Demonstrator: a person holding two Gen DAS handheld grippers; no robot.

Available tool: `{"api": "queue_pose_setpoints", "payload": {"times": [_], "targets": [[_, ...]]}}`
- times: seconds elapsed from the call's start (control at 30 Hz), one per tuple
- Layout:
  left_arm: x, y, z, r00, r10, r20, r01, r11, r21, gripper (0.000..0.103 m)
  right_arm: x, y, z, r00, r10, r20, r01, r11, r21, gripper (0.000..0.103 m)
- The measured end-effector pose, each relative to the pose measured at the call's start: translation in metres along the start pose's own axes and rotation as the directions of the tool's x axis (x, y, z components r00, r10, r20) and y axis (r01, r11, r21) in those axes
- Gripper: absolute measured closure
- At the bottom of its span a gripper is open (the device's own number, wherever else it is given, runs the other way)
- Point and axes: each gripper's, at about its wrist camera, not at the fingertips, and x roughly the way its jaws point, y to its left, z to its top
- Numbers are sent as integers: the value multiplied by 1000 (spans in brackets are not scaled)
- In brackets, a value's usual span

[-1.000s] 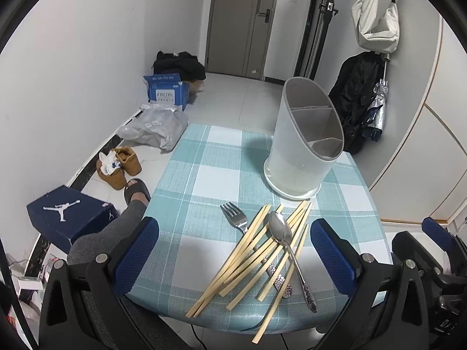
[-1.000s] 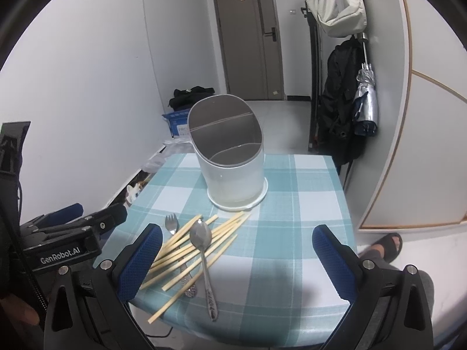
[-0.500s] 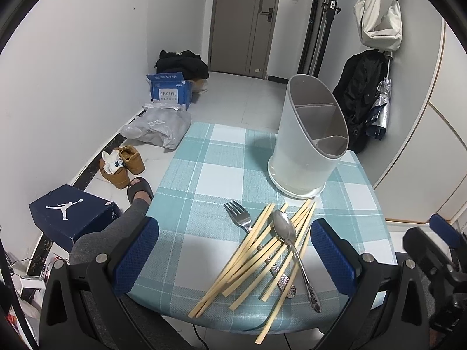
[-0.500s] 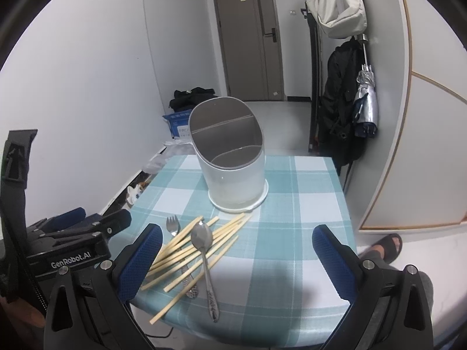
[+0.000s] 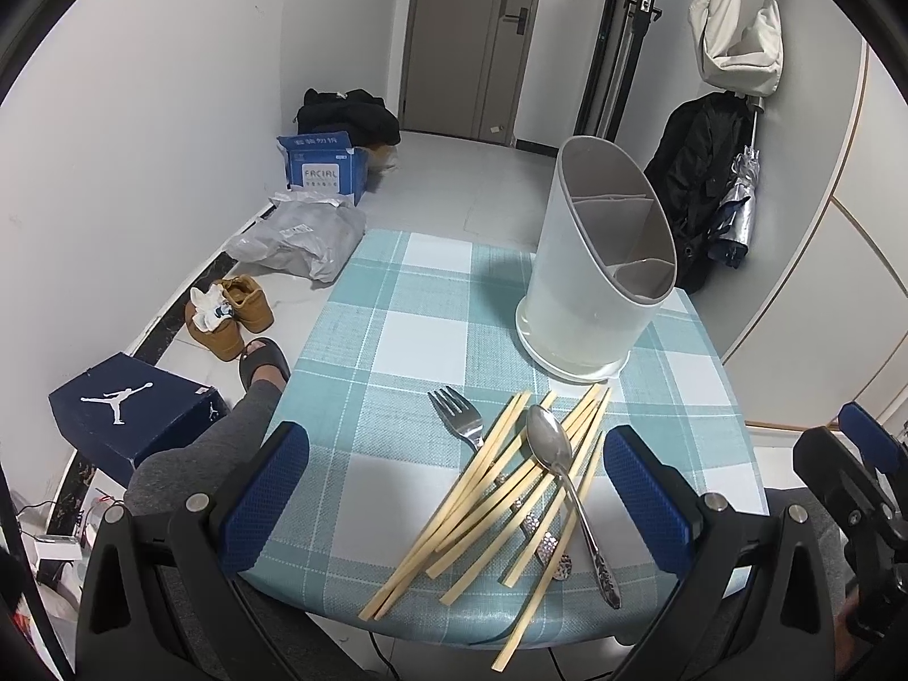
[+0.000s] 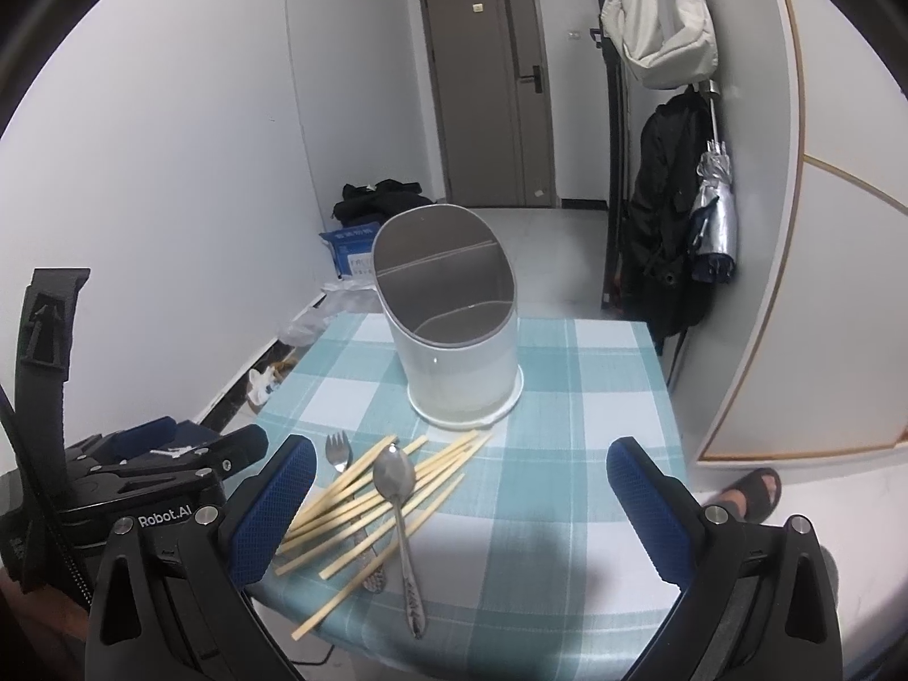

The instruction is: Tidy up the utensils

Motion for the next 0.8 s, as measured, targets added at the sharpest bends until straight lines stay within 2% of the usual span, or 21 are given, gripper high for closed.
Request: {"api": "queue_pose_setpoints", "payload": {"times": [0.1, 0.23, 0.33, 0.43, 0.53, 0.63, 0.8], "targets": [[3, 1, 1, 1000, -8, -9, 8, 1000, -4, 1, 3, -1, 0, 1000, 4, -7, -4, 1000, -1, 0], [3, 4, 5, 1000, -20, -3, 20, 1000, -12, 1, 11, -1, 1, 998, 53, -15, -53, 999, -11, 0], [10, 15, 10, 998, -51, -22, 50, 997, -62, 1, 21, 1, 2, 996, 78, -29, -79, 997, -26, 0], [25, 30, 15, 991, -119, -64, 109, 984, -142, 1, 39, 4, 3, 993, 98, -60, -100, 994, -43, 3], [40, 39, 19, 985, -143, -97, 124, 976, -181, 1, 62, 9, 2, 987, 112, -111, -120, 990, -70, 7], [53, 50, 21, 983, -128, -129, 98, 971, -217, 1, 92, 15, -3, 973, 140, -181, -157, 984, -79, 14], [70, 65, 19, 983, -61, -171, 21, 974, -228, 1, 138, 25, -16, 942, 167, -292, -201, 975, -93, 27]]}}
